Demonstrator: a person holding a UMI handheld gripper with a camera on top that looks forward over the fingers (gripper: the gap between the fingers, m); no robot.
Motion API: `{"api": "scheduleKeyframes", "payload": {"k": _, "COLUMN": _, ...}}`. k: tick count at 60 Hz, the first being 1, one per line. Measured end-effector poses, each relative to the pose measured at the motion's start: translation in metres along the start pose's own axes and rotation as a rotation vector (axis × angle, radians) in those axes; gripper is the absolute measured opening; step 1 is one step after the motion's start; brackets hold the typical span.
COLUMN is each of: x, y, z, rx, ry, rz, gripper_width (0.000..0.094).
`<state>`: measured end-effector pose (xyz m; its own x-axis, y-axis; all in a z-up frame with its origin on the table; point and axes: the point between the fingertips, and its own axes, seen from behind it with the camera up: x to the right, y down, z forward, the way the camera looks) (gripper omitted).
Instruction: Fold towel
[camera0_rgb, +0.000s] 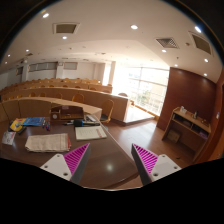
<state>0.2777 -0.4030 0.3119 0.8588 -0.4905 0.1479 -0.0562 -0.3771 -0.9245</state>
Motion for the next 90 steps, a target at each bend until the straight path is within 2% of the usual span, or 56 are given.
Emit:
{"api": "scheduleKeyframes", "payload": {"k": 7, "x": -0.007, "y": 0.016, "z": 0.005, "rx": -0.040, "ry": -0.006, "rz": -0.004, "gripper_width": 0.0843}}
{"api": "scheduleKeyframes", "payload": {"k": 18, "x": -0.055, "y": 0.071, "z": 0.027, "rx": -0.155, "ry": -0.049, "rz": -0.036, "gripper_width": 0.0855}}
{"api": "scheduleKeyframes", "payload": {"k": 26, "x": -0.130, "y": 0.115, "z": 0.042, "rx": -0.232, "ry": -0.120, "rz": -0.092, "gripper_width": 0.0852}}
{"api": "scheduleKeyframes", "payload": {"k": 35, "x": -0.256, "y": 0.150, "z": 0.053, "rx": -0.299, "ry": -0.248, "rz": -0.118, "gripper_width": 0.0849}}
{"api": "scheduleKeyframes", "payload": {"k": 45, "x": -0.410, "y": 0.150, "z": 0.070, "rx": -0.260, "ry": -0.382, "rz": -0.139, "gripper_width": 0.0850}}
{"api": "scheduleKeyframes", "payload": {"k": 55, "x": -0.550, "y": 0.151, "z": 0.098, "rx": -0.284, "ry": -0.527, "rz": -0.116, "gripper_width": 0.0849}}
{"api": "scheduleKeyframes", "payload": {"k": 62, "x": -0.607, "y": 0.148, "z": 0.134, "rx": -0.257, "ry": -0.527, "rz": -0.168, "gripper_width": 0.0852}}
{"api": "scheduleKeyframes", "payload": {"k": 68, "x": -0.630, "y": 0.158, "z": 0.174, "rx": -0.276, "ry": -0.493, "rz": -0.220, "gripper_width": 0.0848}}
{"api": "scheduleKeyframes", "payload": {"k": 71, "x": -0.637, "y": 0.163, "z": 0.188, "rx": -0.282, "ry": -0.485, "rz": -0.251, "gripper_width": 0.0805}}
{"api": "scheduleKeyframes", "payload": {"k": 74, "x": -0.642, "y": 0.167, "z": 0.198, "rx": -0.276, "ry": -0.485, "rz": -0.293, "gripper_width": 0.0719}}
{"api": "scheduleKeyframes", "payload": {"k": 76, "x": -0.648, "y": 0.163, "z": 0.202, "rx": -0.251, "ry": -0.503, "rz": -0.304, "gripper_width": 0.0636}}
{"api": "scheduleKeyframes", "payload": {"k": 86, "x": -0.661, "y": 0.164, "z": 0.203, "rx": -0.253, "ry": -0.545, "rz": -0.340, "gripper_width": 0.0239}}
{"api": "scheduleKeyframes", "payload": {"k": 89, "x": -0.656, "y": 0.161, "z": 0.208, "rx": -0.230, "ry": -0.512, "rz": -0.378, "gripper_width": 0.0052}}
{"api": "scheduleKeyframes", "payload": {"k": 90, "x": -0.656, "y": 0.159, "z": 0.208, "rx": -0.221, "ry": -0.502, "rz": -0.378, "gripper_width": 0.0047}}
